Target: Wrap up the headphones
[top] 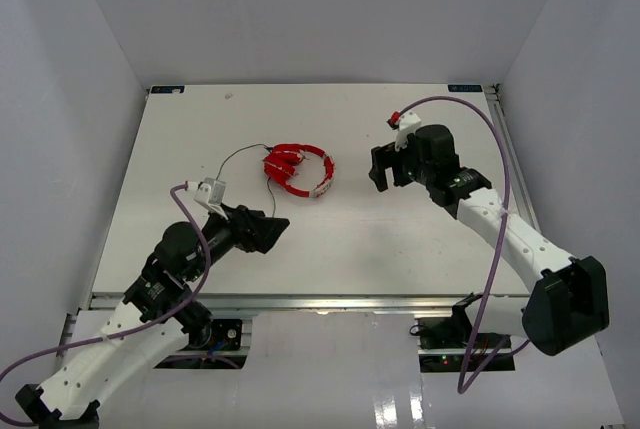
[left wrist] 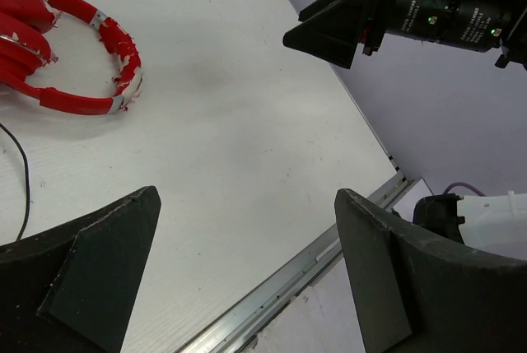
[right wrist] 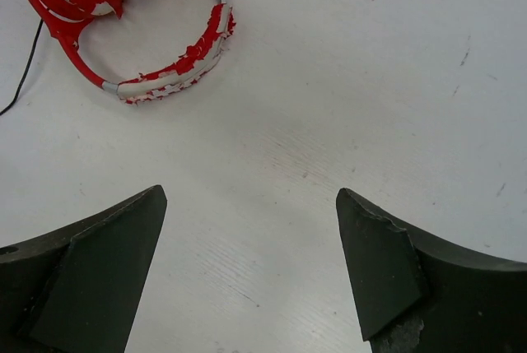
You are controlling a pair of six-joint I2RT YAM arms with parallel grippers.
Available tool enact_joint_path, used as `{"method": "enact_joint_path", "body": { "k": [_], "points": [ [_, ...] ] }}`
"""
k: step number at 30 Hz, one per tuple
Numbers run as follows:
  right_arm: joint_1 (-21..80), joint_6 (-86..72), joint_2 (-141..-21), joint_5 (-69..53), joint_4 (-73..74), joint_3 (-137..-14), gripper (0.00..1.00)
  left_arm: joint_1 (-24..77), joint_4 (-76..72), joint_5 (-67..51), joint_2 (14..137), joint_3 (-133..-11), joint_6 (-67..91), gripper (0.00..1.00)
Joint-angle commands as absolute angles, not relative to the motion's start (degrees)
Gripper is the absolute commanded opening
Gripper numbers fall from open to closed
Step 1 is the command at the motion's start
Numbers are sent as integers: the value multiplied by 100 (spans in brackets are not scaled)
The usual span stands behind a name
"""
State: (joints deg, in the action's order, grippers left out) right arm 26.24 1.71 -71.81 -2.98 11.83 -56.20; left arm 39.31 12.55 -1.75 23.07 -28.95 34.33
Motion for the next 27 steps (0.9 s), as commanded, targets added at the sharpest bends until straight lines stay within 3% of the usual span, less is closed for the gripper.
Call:
{"method": "enact_joint_path", "body": {
  "k": [1, 4, 8, 15, 22, 27],
  "points": [
    [2578, -188, -7369, -868, 717, -5432, 90, 3907, 1211, -377, 2252, -3019, 3455, 98],
    [2350, 88, -7855, -2281, 634, -5473, 90, 3903, 1425, -249, 1936, -2943, 3560, 98],
    [2346, -853, -8692, -2679, 350, -5924, 90, 3904, 1712, -41, 1367, -2825, 3619, 98],
    [2964, -2746, -10135, -616, 743, -7335, 90, 3911, 2123, 566, 887, -2839, 3756, 98],
    [3380, -4127, -11160, -465, 1396, -8284, 97, 3911, 2268, 488, 964, -2902, 3735, 98],
    [3823, -4206, -11746, 541, 1947, -9064, 100, 3911, 2339, 519, 965, -2927, 3727, 98]
  ]
}}
